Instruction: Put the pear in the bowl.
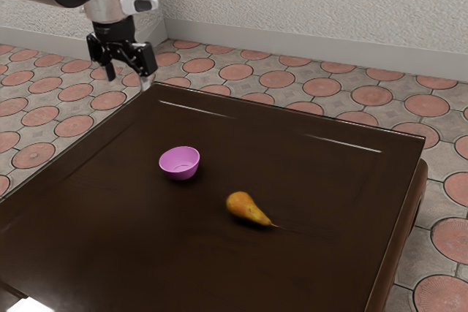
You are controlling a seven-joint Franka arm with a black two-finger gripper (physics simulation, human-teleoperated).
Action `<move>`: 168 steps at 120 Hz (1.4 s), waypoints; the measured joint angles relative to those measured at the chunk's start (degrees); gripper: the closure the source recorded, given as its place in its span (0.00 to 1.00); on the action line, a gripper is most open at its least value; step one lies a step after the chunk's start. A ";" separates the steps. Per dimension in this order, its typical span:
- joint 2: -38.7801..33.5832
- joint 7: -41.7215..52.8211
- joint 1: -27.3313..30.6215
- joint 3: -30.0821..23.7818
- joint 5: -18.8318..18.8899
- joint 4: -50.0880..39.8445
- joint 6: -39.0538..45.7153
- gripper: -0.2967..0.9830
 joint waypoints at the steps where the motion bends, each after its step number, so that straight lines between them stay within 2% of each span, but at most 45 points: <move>1: 0.00 -0.03 0.02 0.04 0.07 -0.02 0.12 0.23; 20: 1.47 -0.45 2.83 -0.79 0.88 0.12 1.70 0.23; 29: 6.09 -0.63 4.79 -1.75 0.51 0.45 2.15 0.23; 38: 12.06 -1.97 4.12 -3.43 -0.98 1.51 4.60 0.23; 57: 25.90 -14.19 3.12 -9.01 -4.07 6.73 11.28 0.23; 93: 36.44 -37.40 2.60 -12.17 -6.06 8.87 20.28 0.23; 108: 37.64 -45.91 1.19 -12.21 -6.44 9.52 22.97 0.23; 148: 29.28 -62.85 -0.44 -11.78 -8.00 -5.33 29.42 0.23; 168: 29.87 -68.65 -0.76 -11.76 -7.84 -5.50 32.26 0.23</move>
